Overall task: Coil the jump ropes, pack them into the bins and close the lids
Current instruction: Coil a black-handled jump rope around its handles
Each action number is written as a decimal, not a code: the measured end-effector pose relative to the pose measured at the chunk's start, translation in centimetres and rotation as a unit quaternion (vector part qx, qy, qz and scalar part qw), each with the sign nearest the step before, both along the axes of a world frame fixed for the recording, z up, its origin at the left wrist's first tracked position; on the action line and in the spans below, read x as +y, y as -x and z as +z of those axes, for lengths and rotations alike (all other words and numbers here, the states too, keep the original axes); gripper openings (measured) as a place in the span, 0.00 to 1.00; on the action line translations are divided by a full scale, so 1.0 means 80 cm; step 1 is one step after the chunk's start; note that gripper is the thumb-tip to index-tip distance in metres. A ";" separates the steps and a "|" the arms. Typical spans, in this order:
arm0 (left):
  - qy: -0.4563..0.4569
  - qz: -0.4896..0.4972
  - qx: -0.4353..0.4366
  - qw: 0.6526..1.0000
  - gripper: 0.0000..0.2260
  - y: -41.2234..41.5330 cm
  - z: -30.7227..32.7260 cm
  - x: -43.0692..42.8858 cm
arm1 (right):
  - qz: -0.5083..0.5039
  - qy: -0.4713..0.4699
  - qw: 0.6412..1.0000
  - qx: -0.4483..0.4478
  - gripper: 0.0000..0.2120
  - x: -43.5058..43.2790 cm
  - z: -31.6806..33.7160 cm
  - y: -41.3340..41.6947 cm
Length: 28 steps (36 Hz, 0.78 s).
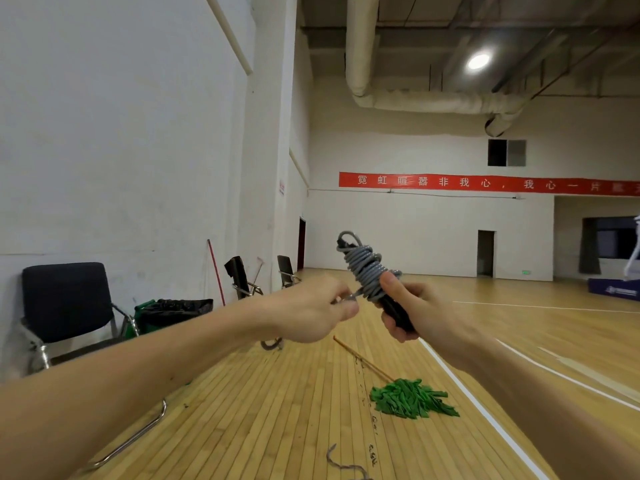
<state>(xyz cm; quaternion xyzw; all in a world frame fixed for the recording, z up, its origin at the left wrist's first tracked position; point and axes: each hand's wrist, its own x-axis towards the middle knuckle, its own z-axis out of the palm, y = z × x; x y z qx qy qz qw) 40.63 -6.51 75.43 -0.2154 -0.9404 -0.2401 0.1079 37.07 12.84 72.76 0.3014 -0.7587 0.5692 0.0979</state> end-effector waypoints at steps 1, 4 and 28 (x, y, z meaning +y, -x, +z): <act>0.055 0.006 0.026 0.998 0.08 -0.003 -0.001 0.000 | -0.002 -0.007 1.000 -0.002 0.28 0.001 -0.002 0.001; 0.149 0.011 0.057 0.987 0.08 -0.012 0.000 -0.004 | -0.007 -0.019 1.000 -0.005 0.27 -0.002 -0.005 0.004; 0.249 -0.095 0.227 0.937 0.20 0.000 0.049 -0.016 | 0.068 -0.254 0.964 -0.026 0.23 -0.011 -0.018 -0.020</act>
